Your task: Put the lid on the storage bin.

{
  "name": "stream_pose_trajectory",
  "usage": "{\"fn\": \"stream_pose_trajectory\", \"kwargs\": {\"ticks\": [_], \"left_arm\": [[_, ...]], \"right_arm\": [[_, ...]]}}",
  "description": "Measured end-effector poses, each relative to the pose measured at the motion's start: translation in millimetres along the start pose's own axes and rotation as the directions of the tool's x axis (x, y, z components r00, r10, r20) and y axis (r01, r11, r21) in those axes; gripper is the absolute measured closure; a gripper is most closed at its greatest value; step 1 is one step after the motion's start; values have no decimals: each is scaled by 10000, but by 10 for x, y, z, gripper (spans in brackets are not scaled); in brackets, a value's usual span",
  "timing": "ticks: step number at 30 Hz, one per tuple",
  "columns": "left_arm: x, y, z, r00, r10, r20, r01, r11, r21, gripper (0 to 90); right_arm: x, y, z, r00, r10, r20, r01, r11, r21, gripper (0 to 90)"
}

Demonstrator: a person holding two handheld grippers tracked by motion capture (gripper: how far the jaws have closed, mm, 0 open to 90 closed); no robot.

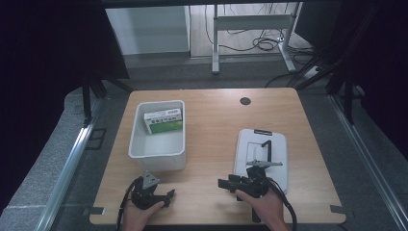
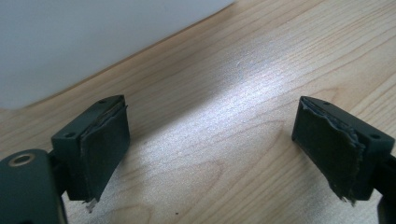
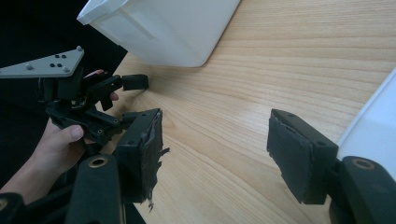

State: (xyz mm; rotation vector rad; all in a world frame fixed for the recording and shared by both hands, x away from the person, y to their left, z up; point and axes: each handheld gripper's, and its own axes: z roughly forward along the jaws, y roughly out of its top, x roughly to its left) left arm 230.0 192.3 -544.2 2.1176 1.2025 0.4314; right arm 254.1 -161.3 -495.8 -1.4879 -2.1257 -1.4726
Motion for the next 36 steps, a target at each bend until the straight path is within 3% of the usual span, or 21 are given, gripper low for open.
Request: {"fn": "stream_pose_trajectory", "kwargs": {"ticks": [6, 10, 14, 19, 21, 28, 36], "left_arm": [[2, 0, 0, 10000, -2, 13, 2, 10000, 0, 109], [6, -4, -3, 10000, 5, 32, -5, 10000, -7, 114], [9, -20, -21, 10000, -13, 24, 13, 10000, -21, 118], [32, -7, -8, 10000, 24, 36, -24, 10000, -9, 116], [22, -22, -22, 10000, -14, -10, 14, 10000, -9, 117], [21, -19, -19, 10000, -42, -10, 42, 10000, -14, 115], [44, 21, 18, 9999, 96, 64, -96, 10000, 4, 108]], "right_arm": [[-39, 14, 4, 10000, 19, -33, -19, 10000, 91, 357], [-113, 69, -15, 9996, 242, 158, -240, 9996, -148, 357], [-82, 151, -77, 9983, 404, 416, -366, 9955, -873, 357], [-40, 181, -72, 9991, 286, 304, -270, 9982, -533, 374], [-22, 113, -74, 9991, 290, 304, -283, 9994, -206, 382], [63, 59, -110, 10000, 43, 25, -43, 9999, 103, 389], [-67, 140, -176, 9987, 492, 155, -491, 9988, -49, 391]]}}
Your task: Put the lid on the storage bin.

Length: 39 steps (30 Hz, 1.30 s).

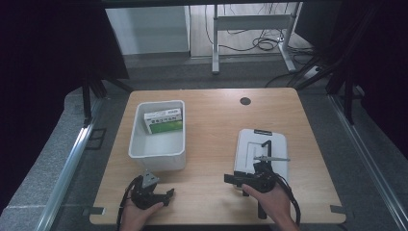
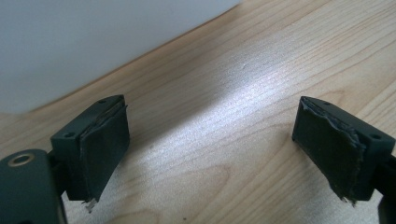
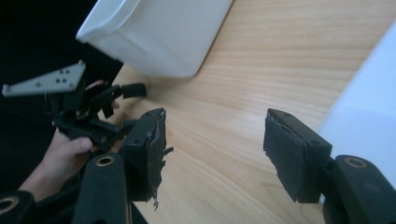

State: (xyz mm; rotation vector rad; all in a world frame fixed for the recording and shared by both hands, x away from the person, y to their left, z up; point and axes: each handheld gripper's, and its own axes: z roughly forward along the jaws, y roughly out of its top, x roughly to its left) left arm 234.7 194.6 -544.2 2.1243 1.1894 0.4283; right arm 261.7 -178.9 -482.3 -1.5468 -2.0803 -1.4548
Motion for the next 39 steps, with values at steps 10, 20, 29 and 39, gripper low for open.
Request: {"fn": "stream_pose_trajectory", "kwargs": {"ticks": [10, 20, 29, 39], "left_arm": [[32, 34, 32, 9998, 135, 136, -135, 9999, 2, 108], [43, 68, 64, 9998, 151, 153, -151, 9999, 7, 109], [40, 64, 59, 9999, 99, 121, -99, 10000, -3, 116], [34, 55, 50, 10000, 59, 36, -59, 10000, -23, 121]], "right_arm": [[-75, 172, -231, 9976, 371, 587, -322, 9961, -819, 402], [-236, 259, -500, 9920, 671, 1070, -556, 9927, -1066, 402], [-356, 358, -579, 9832, 966, 1550, -823, 9919, -964, 402], [-384, 539, -591, 9695, 1017, 2230, -949, 9946, -413, 402]]}}
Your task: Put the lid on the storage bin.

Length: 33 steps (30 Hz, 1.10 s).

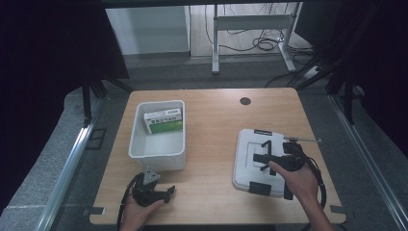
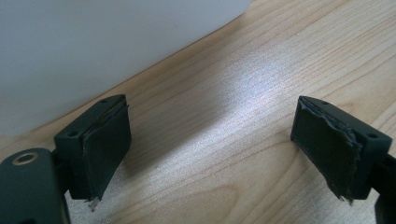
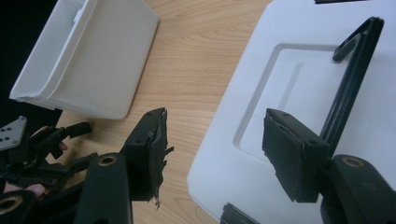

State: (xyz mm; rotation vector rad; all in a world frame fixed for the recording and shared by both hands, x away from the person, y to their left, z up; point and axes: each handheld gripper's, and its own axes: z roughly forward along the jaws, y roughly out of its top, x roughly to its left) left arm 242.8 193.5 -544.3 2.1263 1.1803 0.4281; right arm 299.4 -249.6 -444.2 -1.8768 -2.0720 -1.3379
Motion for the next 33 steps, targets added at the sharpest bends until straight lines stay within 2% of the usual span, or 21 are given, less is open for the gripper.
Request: {"fn": "stream_pose_trajectory", "kwargs": {"ticks": [11, 18, 26, 27, 33], "left_arm": [[-3, -4, -5, 10000, -33, -8, 33, 10000, 6, 122], [-2, -5, -5, 10000, -27, -5, 27, 10000, 7, 122], [-4, -6, -5, 10000, -44, -9, 44, 10000, -4, 122], [-4, -6, -5, 10000, -48, -7, 48, 10000, -4, 122], [-4, -6, -5, 10000, -46, -8, 46, 10000, -4, 122]], "right_arm": [[-51, 147, -47, 9974, 177, 694, -203, 9991, 371, 402], [-97, 193, -79, 9950, 349, 940, -396, 9980, 483, 402], [-209, 254, 1, 9885, 619, 1381, -758, 9923, 980, 411], [-223, 273, 39, 9850, 709, 1574, -913, 9878, 1265, 422], [-291, 327, 140, 9769, 858, 1959, -1175, 9806, 1566, 449]]}}
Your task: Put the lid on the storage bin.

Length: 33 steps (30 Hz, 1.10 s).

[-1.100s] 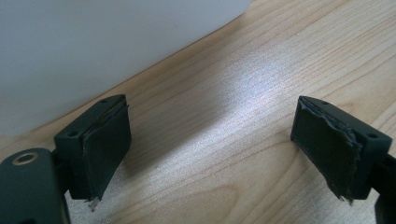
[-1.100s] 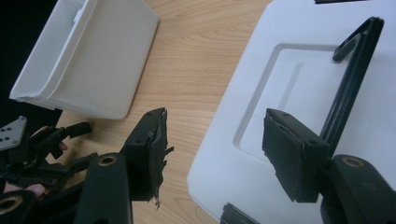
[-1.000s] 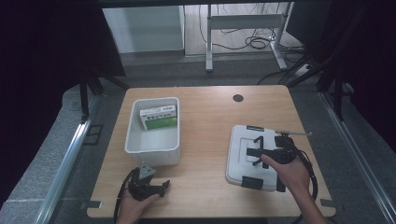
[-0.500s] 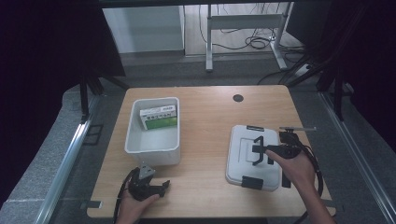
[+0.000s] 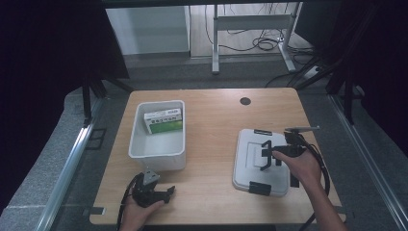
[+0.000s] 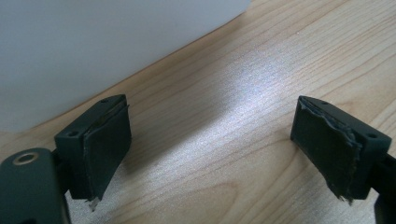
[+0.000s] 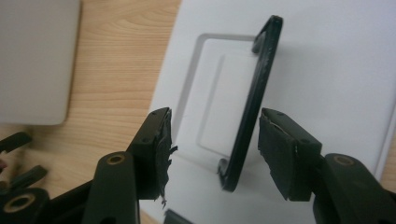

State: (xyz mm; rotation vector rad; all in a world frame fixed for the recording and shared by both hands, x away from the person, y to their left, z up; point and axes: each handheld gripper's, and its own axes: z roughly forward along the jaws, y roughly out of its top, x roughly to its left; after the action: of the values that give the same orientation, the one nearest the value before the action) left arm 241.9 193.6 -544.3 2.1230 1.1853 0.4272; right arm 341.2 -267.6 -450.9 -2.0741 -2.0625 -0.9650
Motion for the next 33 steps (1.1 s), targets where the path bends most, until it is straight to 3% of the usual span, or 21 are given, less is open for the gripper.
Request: {"fn": "stream_pose_trajectory", "kwargs": {"ticks": [11, 19, 25, 29, 33], "left_arm": [[0, 0, 0, 10000, 4, 2, -4, 10000, 5, 122], [0, 0, 0, 10000, 9, -1, -9, 10000, 6, 122], [0, 0, -1, 10000, 11, -1, -11, 10000, 9, 122], [0, 0, -1, 10000, 10, -3, -10, 10000, 8, 122], [0, 0, -1, 10000, 12, -4, -12, 10000, 10, 122]], "right_arm": [[-102, 141, 156, 9971, 566, 512, -590, 9972, 467, 523], [-88, 194, 202, 9936, 939, 626, -985, 9923, 755, 644], [-105, 223, 236, 9862, 1434, 822, -1520, 9822, 1099, 737], [-117, 244, 245, 9773, 1887, 959, -2010, 9695, 1403, 819], [-123, 256, 245, 9683, 2277, 1027, -2410, 9596, 1450, 837]]}}
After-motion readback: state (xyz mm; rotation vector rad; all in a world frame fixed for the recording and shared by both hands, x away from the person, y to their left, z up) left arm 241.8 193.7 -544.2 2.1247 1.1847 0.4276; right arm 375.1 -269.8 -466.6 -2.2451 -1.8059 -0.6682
